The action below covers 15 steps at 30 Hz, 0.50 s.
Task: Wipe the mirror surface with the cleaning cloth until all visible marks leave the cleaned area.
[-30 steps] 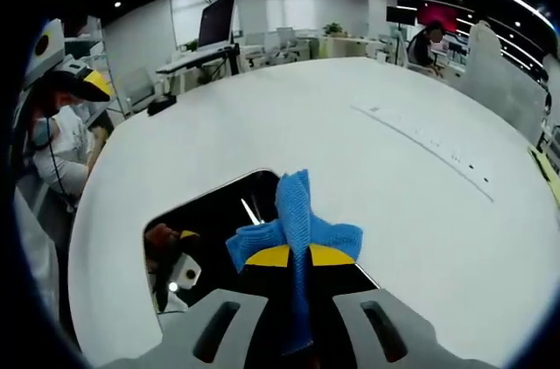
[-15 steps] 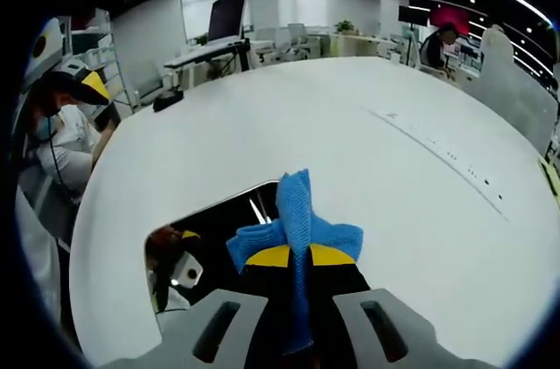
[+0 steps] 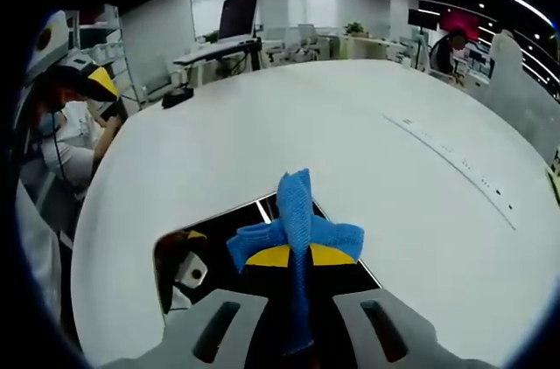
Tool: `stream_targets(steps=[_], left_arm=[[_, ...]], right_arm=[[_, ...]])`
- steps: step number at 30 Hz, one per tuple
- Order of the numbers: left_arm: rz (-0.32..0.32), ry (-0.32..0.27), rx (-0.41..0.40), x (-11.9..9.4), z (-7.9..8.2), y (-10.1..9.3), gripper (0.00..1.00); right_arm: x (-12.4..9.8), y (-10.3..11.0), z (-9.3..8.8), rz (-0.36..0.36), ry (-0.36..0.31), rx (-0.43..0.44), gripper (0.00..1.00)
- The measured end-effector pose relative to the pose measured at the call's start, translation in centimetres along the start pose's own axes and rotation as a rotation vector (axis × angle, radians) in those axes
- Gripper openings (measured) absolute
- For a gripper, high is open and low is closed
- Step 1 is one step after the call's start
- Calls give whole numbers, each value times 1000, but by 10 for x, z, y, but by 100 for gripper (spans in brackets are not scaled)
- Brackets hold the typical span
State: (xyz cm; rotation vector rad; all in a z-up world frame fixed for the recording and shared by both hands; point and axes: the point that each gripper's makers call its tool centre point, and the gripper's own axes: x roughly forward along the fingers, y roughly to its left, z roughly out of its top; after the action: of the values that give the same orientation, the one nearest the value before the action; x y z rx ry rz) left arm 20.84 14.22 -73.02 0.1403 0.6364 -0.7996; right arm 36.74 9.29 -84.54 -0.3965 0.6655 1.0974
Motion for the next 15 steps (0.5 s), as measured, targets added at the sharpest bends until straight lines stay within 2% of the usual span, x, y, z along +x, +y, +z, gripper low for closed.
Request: stream_targets(steps=[15], left_arm=[[7, -10, -3, -3, 1, -1, 99]], right_arm=[[3, 26, 1, 48, 10, -37, 1]])
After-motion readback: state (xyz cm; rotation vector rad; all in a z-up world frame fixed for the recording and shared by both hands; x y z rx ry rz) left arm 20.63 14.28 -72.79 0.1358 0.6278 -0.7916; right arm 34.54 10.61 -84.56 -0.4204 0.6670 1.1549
